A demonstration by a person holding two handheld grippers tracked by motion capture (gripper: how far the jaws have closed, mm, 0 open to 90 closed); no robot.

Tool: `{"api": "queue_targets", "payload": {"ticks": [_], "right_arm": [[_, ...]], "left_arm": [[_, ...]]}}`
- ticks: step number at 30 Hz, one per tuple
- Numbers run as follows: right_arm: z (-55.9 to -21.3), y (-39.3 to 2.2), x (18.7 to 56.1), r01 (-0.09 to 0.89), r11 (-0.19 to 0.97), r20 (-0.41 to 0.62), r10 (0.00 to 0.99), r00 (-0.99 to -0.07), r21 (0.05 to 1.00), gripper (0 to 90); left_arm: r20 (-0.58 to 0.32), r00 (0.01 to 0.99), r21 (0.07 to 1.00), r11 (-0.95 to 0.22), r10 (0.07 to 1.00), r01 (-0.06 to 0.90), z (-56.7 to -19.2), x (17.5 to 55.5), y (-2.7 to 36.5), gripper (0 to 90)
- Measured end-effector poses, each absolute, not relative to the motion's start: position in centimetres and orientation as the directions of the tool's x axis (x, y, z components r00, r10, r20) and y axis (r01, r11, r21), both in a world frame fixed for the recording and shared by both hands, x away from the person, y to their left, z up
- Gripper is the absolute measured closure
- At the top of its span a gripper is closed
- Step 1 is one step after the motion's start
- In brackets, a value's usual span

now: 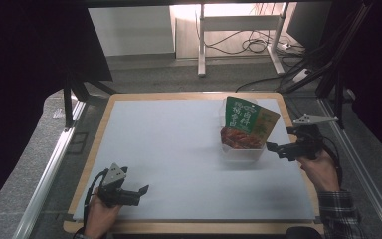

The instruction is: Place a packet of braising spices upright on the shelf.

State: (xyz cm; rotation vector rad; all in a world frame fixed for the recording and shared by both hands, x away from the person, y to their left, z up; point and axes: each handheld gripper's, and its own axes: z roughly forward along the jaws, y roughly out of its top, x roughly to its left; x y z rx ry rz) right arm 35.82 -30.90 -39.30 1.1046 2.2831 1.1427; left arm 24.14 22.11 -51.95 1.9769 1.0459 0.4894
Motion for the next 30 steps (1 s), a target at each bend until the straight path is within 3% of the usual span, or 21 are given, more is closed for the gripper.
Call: {"api": "queue_targets", "payload": {"ticks": [30], "right_arm": [[-40.5, -27.7, 29.3, 0.421, 0.404, -0.004, 0.725, -0.688, 0.812, 0.0]], "left_arm": [[-0.043, 0.579, 0.815, -0.307, 0.814, 0.492, -51.9, 24.1, 22.1, 0.0]]}}
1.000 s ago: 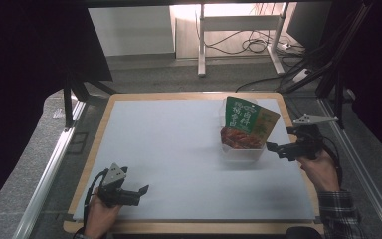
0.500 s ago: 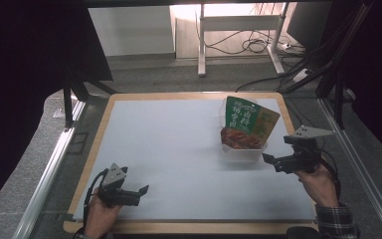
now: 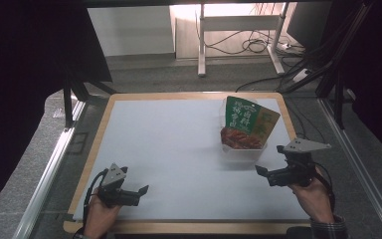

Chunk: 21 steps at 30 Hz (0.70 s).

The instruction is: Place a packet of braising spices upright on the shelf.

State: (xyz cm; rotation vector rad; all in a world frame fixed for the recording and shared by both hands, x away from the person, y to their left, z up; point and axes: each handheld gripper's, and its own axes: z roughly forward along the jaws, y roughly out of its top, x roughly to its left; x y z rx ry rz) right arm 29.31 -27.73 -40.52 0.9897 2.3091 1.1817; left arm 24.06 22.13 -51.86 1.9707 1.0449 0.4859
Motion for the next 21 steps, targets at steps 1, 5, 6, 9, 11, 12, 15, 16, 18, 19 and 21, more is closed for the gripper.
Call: {"api": "queue_targets", "payload": {"ticks": [1, 5, 6, 9, 11, 12, 15, 16, 18, 19, 21], "right_arm": [[-40.6, -27.6, 29.2, 0.420, 0.403, -0.002, 0.723, -0.691, 0.813, 0.0], [-40.7, -27.1, 28.8, 0.412, 0.413, -0.008, 0.715, -0.700, 0.812, 0.0], [-40.7, -27.0, 28.6, 0.409, 0.414, -0.008, 0.711, -0.703, 0.813, 0.0], [-40.8, -26.7, 28.4, 0.405, 0.416, -0.010, 0.708, -0.706, 0.814, 0.0], [-40.9, -26.5, 28.1, 0.400, 0.414, -0.006, 0.701, -0.713, 0.818, 0.0], [-41.0, -26.4, 28.0, 0.400, 0.410, -0.002, 0.700, -0.714, 0.820, 0.0], [-41.4, -26.0, 27.6, 0.392, 0.407, 0.000, 0.693, -0.721, 0.825, 0.0], [-41.6, -25.9, 27.5, 0.390, 0.407, 0.000, 0.692, -0.722, 0.826, 0.0], [-42.1, -25.6, 27.3, 0.385, 0.405, 0.000, 0.689, -0.725, 0.829, 0.0], [-42.1, -25.6, 27.3, 0.385, 0.405, 0.000, 0.689, -0.725, 0.829, 0.0], [-42.5, -25.4, 27.3, 0.385, 0.399, 0.007, 0.686, -0.727, 0.832, 0.0]], "left_arm": [[-0.043, 0.579, 0.815, -0.307, 0.814, 0.492, -51.9, 24.1, 22.1, 0.0], [-0.043, 0.579, 0.815, -0.306, 0.814, 0.492, -51.9, 24.1, 22.1, 0.0], [-0.043, 0.579, 0.815, -0.306, 0.814, 0.492, -51.9, 24.1, 22.1, 0.0], [-0.042, 0.579, 0.815, -0.307, 0.814, 0.491, -51.9, 24.1, 22.1, 0.0], [-0.042, 0.580, 0.814, -0.308, 0.814, 0.492, -51.9, 24.1, 22.1, 0.0], [-0.042, 0.580, 0.814, -0.308, 0.814, 0.492, -51.9, 24.1, 22.1, 0.0], [-0.043, 0.581, 0.814, -0.309, 0.812, 0.492, -51.9, 24.1, 22.1, 0.0], [-0.043, 0.582, 0.814, -0.310, 0.812, 0.492, -51.9, 24.1, 22.1, 0.0], [-0.044, 0.583, 0.813, -0.310, 0.811, 0.492, -51.9, 24.1, 22.1, 0.0], [-0.044, 0.583, 0.813, -0.311, 0.811, 0.493, -51.9, 24.1, 22.1, 0.0], [-0.044, 0.584, 0.813, -0.311, 0.811, 0.493, -51.9, 24.1, 22.1, 0.0]]}}
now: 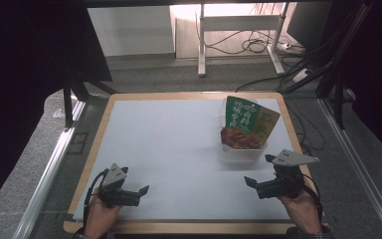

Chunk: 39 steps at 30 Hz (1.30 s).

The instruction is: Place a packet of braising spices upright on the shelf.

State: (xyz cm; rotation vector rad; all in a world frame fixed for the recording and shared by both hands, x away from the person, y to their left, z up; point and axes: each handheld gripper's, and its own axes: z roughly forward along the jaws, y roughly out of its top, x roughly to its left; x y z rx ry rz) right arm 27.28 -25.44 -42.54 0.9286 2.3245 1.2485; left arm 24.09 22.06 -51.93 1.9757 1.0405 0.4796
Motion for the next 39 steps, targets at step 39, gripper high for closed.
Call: {"api": "queue_targets", "payload": {"ticks": [39], "right_arm": [[-50.2, -22.2, 28.3, 0.414, 0.498, 0.035, 0.607, -0.794, 0.762, 0.0]], "left_arm": [[-0.051, 0.604, 0.792, -0.336, 0.795, 0.509, -52.4, 24.2, 21.4, 0.0]]}}
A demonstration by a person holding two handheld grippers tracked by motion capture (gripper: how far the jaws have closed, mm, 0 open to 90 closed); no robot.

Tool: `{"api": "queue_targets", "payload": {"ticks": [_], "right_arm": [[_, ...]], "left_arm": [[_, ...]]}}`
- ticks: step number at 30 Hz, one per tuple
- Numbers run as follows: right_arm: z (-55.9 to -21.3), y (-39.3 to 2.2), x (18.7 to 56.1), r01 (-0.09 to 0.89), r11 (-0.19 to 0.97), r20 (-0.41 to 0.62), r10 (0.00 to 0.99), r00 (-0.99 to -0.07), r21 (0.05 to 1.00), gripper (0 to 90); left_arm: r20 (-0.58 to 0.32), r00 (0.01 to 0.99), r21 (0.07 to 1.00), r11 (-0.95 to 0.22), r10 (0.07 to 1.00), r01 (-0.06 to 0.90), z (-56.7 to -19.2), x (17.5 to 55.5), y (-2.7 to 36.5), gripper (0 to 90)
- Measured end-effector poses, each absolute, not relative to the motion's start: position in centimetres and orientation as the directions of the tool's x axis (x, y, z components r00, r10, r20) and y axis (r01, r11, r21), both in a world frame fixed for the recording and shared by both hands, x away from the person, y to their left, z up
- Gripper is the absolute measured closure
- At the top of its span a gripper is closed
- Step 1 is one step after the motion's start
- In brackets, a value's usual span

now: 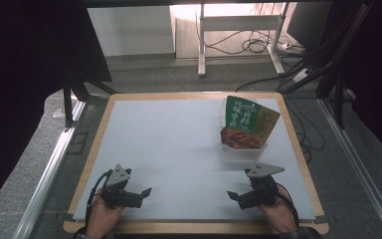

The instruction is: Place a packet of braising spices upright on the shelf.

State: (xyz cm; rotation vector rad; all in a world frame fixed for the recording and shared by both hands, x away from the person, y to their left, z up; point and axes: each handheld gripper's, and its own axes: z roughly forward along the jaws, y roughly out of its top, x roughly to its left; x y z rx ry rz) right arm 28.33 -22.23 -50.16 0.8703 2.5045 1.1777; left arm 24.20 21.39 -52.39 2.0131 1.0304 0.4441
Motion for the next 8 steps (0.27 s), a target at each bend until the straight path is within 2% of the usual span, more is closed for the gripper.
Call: {"api": "queue_targets", "payload": {"ticks": [8], "right_arm": [[-50.82, -21.95, 28.48, 0.427, 0.534, 0.030, 0.599, -0.800, 0.730, 0.0]], "left_arm": [[-0.047, 0.607, 0.792, -0.341, 0.794, 0.507, -52.38, 24.23, 21.21, 0.0]]}}
